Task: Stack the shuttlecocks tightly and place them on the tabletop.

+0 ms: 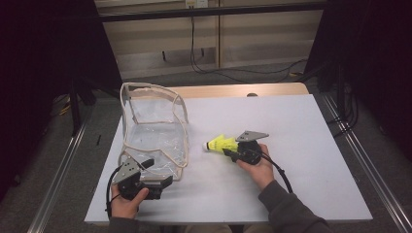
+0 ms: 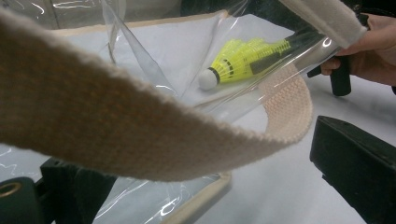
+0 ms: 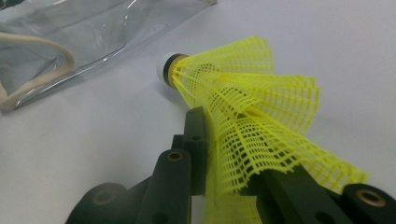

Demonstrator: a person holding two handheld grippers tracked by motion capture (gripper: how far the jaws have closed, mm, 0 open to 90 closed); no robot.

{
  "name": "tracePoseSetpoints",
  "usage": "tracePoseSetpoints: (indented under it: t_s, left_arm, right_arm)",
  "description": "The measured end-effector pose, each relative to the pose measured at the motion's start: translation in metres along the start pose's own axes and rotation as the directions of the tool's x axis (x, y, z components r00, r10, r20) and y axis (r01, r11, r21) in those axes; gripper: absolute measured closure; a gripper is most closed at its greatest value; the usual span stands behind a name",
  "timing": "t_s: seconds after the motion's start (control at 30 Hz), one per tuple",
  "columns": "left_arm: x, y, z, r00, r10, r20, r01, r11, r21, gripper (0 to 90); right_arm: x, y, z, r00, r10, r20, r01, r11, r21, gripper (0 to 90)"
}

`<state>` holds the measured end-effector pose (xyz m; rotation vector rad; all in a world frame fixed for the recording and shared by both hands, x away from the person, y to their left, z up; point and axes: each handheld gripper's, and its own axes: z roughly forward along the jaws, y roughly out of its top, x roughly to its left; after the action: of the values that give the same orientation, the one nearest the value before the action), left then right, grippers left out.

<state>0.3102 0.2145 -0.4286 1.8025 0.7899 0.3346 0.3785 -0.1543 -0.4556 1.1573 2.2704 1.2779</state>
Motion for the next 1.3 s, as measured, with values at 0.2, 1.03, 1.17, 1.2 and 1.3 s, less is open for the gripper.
tracePoseSetpoints:
  t_s: [0.2, 1.03, 1.17, 1.2, 1.3]
  left_arm:
    - [-0.001, 0.000, 0.000, 1.0000, 0.003, -0.006, -0.003, 1.0000, 0.004, 3.6]
    - [-0.002, 0.001, 0.001, 0.9999, 0.009, -0.007, -0.009, 1.0000, 0.004, 3.2]
    - [-0.002, 0.000, 0.001, 0.9999, 0.011, -0.007, -0.011, 0.9999, 0.005, 3.2]
    - [-0.002, 0.000, 0.001, 0.9999, 0.010, -0.007, -0.010, 0.9999, 0.004, 3.2]
    - [-0.002, 0.000, 0.001, 0.9999, 0.012, -0.006, -0.012, 0.9999, 0.005, 3.2]
  right_arm:
    - [-0.002, -0.002, -0.013, 0.9995, -0.027, -0.018, 0.027, 1.000, 0.013, 79.3]
    - [0.004, -0.011, -0.012, 0.9993, 0.017, -0.033, -0.018, 1.000, -0.013, 63.0]
    - [0.005, -0.010, -0.009, 0.9991, 0.037, -0.020, -0.037, 0.999, -0.023, 60.0]
    - [0.005, -0.010, -0.009, 0.9991, 0.037, -0.018, -0.038, 0.999, -0.023, 59.8]
    - [0.006, -0.008, -0.007, 0.9986, 0.052, 0.001, -0.052, 0.998, -0.025, 57.0]
